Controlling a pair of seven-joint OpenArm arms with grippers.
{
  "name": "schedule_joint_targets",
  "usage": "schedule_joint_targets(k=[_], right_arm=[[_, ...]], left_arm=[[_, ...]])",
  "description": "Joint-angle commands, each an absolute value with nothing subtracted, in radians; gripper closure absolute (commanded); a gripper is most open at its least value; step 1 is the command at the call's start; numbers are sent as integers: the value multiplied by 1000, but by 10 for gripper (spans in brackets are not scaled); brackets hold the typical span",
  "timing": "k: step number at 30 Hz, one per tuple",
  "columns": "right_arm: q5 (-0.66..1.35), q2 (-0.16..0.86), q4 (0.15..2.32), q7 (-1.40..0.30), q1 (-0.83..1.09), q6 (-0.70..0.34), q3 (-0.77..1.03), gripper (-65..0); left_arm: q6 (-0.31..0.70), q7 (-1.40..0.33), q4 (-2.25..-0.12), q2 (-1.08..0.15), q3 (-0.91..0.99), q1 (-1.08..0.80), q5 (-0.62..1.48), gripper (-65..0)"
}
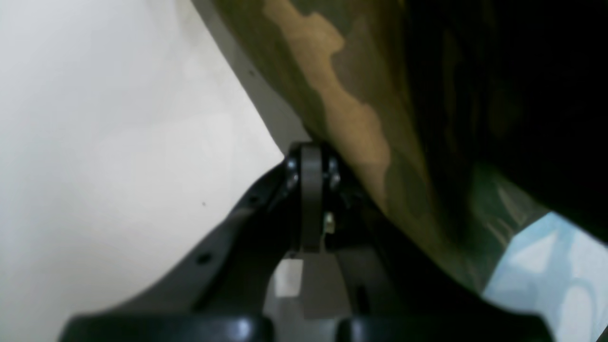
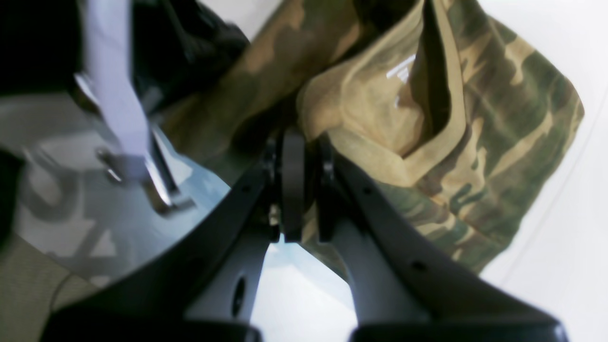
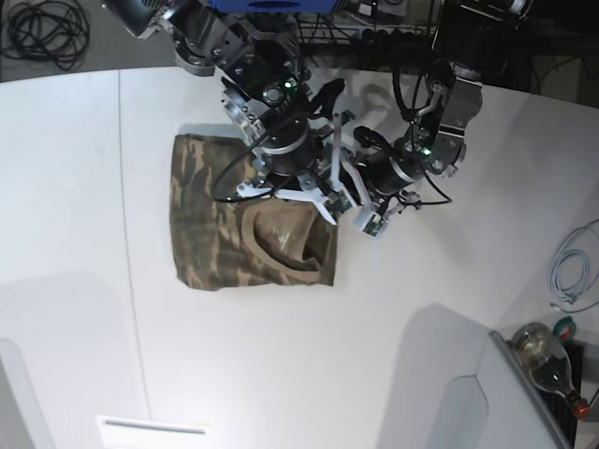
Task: Layout the t-shirt on the table in an organized manner, then fold the t-shirt properly
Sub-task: 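Grasp the collar edge with both grippers and lift it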
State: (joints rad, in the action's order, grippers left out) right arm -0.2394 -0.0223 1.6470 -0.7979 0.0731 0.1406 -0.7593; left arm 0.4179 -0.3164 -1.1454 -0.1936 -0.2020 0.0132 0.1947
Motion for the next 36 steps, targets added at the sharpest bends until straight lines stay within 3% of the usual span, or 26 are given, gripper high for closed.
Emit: schedule_joint_targets(k=[1,14,26,28,33,36], right_arm=[[-243,-45,1650,-776,59,139,-763,-17],[-242,-85,1465,-680,25,139,-800,-17],[-242,-85,1442,-647,25,140,-796,-35],[-242,-104,1414,-633,21,140,-796,-87],[-242,-117,1339,-576,19,140,-796,-320],[-242,-119,1342,-544,19,140,-799,-414]], left_arm=[[417,-315,-1159,-199,-200,18,200,0],[417,-317,-1214,-200,-202,-13,197,0],[417,-317,-1219,-229,-191,-31,200,0],[417,-318,-1239,-239,-191,-42,197,0],[417,-375,-1353,-311,-168,-108,206,0],[417,-412,-1417,-325,-70,-159,205,0]])
